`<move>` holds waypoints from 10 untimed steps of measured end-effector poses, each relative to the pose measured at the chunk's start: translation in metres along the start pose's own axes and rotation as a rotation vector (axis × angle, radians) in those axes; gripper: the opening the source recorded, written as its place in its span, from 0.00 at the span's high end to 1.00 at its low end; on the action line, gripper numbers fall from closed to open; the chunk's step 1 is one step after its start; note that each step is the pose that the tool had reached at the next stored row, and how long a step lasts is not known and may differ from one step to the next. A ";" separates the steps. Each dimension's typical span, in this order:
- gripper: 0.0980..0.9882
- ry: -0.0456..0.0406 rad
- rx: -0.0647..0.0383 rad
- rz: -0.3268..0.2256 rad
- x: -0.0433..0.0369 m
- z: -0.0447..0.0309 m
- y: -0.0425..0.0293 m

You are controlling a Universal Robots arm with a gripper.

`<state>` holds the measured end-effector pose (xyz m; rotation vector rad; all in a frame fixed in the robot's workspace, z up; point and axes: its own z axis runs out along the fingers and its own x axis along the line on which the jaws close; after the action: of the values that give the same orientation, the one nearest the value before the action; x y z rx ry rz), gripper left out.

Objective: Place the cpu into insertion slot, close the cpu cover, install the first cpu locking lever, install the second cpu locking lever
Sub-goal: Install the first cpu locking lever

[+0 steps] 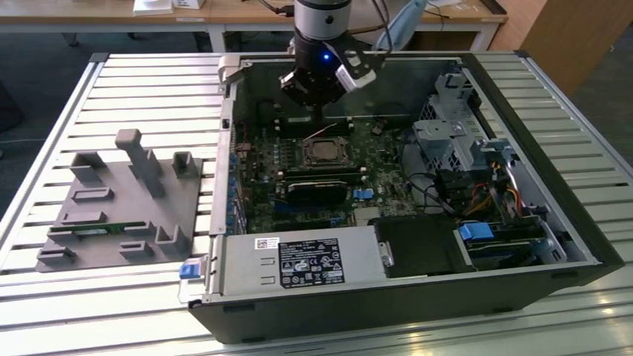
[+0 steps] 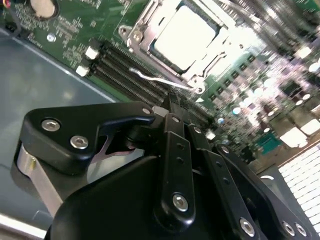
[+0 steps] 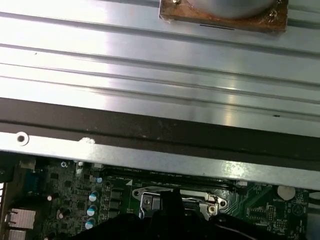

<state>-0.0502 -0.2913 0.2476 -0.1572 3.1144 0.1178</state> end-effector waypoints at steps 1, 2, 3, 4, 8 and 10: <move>0.99 -0.0003 0.000 0.003 0.0000 0.0009 -0.0001; 0.99 -0.0006 0.000 0.008 0.0000 0.0017 -0.0002; 0.99 -0.0011 0.000 0.013 -0.0003 0.0026 -0.0003; 0.99 -0.0015 0.000 0.018 -0.0007 0.0035 -0.0004; 0.99 -0.0019 0.000 0.024 -0.0031 0.0080 -0.0008; 0.99 -0.0018 0.000 0.024 -0.0039 0.0098 -0.0010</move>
<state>-0.0461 -0.2912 0.2379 -0.1204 3.1151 0.1175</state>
